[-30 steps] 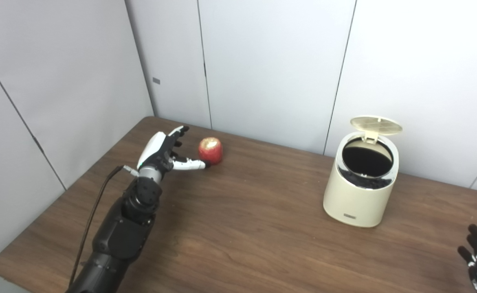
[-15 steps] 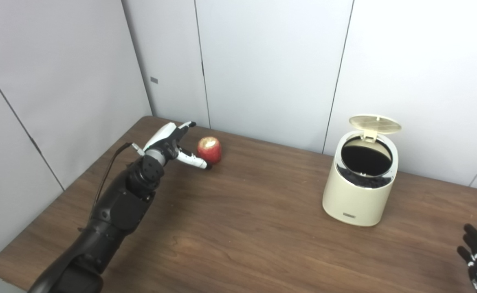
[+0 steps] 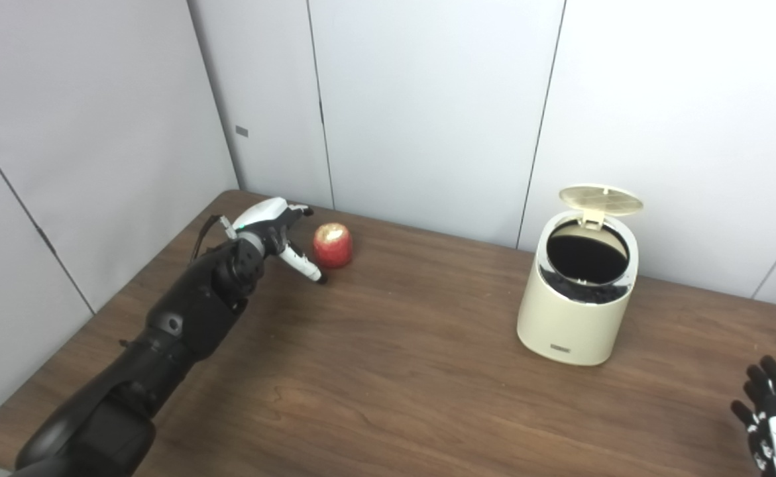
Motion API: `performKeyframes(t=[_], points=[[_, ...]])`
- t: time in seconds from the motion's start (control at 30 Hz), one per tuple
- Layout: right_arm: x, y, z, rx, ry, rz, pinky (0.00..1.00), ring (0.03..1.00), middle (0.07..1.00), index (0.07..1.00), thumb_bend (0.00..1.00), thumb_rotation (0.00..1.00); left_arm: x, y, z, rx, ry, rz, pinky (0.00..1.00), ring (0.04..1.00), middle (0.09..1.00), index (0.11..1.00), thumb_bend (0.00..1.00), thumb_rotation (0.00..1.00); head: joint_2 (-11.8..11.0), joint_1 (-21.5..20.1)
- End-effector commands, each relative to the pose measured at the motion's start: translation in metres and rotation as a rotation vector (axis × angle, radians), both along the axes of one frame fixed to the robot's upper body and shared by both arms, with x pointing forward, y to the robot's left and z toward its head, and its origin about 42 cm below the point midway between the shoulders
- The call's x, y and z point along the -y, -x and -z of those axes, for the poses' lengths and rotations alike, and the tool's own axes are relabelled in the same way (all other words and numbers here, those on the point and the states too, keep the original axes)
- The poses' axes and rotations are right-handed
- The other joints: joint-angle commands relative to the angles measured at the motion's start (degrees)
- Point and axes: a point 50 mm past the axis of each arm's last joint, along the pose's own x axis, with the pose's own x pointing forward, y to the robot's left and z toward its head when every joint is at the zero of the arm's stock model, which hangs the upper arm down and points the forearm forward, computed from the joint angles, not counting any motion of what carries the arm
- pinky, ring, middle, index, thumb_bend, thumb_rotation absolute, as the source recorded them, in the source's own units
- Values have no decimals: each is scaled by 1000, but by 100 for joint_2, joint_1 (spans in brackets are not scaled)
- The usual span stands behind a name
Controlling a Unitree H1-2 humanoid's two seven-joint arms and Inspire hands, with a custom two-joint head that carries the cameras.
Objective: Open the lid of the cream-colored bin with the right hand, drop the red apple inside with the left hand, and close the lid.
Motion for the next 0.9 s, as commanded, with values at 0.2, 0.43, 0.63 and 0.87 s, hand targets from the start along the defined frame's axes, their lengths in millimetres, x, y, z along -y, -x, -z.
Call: performKeyframes(t=[0.2, 0.43, 0.63, 0.87], points=[[-6, -4, -12, 89, -7, -6, 939, 972, 963, 950, 446, 894, 17, -32, -49, 135, -29, 48, 799, 967, 984, 948, 985, 173, 1, -70], [-6, -4, -10, 90, -5, -6, 929, 959, 950, 938, 423, 891, 25, -44, -54, 144, -1, 60, 811, 969, 984, 957, 977, 174, 13, -103], [-5, -3, -10, 92, -3, -16, 915, 962, 957, 947, 467, 893, 31, -50, -54, 134, 6, 60, 799, 959, 967, 932, 981, 176, 18, -128], [-5, -3, -10, 91, -2, -21, 909, 958, 953, 946, 459, 895, 33, -52, -52, 93, -24, 55, 803, 949, 963, 898, 953, 132, 21, -129]])
